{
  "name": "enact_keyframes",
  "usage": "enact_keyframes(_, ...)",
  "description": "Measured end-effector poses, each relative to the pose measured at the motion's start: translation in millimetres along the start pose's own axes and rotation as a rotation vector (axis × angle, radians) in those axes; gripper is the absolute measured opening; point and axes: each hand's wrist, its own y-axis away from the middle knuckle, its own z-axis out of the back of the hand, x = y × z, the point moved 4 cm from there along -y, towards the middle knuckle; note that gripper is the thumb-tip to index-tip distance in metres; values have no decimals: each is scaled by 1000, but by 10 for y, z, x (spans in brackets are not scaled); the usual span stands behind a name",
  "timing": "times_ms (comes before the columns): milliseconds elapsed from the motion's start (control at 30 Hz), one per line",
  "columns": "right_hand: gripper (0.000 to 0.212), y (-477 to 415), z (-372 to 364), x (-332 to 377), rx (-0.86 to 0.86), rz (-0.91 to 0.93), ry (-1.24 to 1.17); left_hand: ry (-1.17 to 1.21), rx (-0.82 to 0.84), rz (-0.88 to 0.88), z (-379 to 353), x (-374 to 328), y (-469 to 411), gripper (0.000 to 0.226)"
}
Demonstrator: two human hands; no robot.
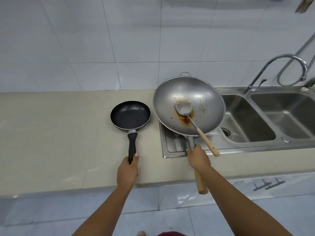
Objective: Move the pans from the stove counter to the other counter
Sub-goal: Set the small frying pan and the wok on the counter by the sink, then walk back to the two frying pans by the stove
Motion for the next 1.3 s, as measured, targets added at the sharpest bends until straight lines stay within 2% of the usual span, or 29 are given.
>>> enact_keyframes(200, 41, 191, 117, -45, 7, 175, 155, -137, -189, -77, 18, -40, 477, 35)
enact_keyframes(300, 41, 255, 223, -31, 33, 295, 262, -325, -261, -141, -83, -198, 608, 50)
enact_keyframes(400, 49, 301, 391, -1, -13, 463, 331, -537, -229, -187, -316, -424, 704, 66)
enact_keyframes(533, 54, 213, 686, -88, -62, 547, 382, -693, -91, -394, -780, -867, 740, 65)
enact_keyframes(667, 52, -31, 1053, -409, -41, 488, 452, -817, 81, -638, -1348, -1423, 743, 65)
enact_keyframes(833, 56, -327, 1500, -969, -69, 291, 486, -1109, 295, -920, -2228, -1988, 864, 64)
enact_keyframes(1100, 56, -550, 2169, -1919, -193, -53, 457, -1242, 512, -1142, -3472, -2352, 1091, 63)
enact_keyframes(1300, 50, -313, 2189, -2758, -168, -281, 410, -1268, 753, -1235, -4134, -2175, 1443, 64)
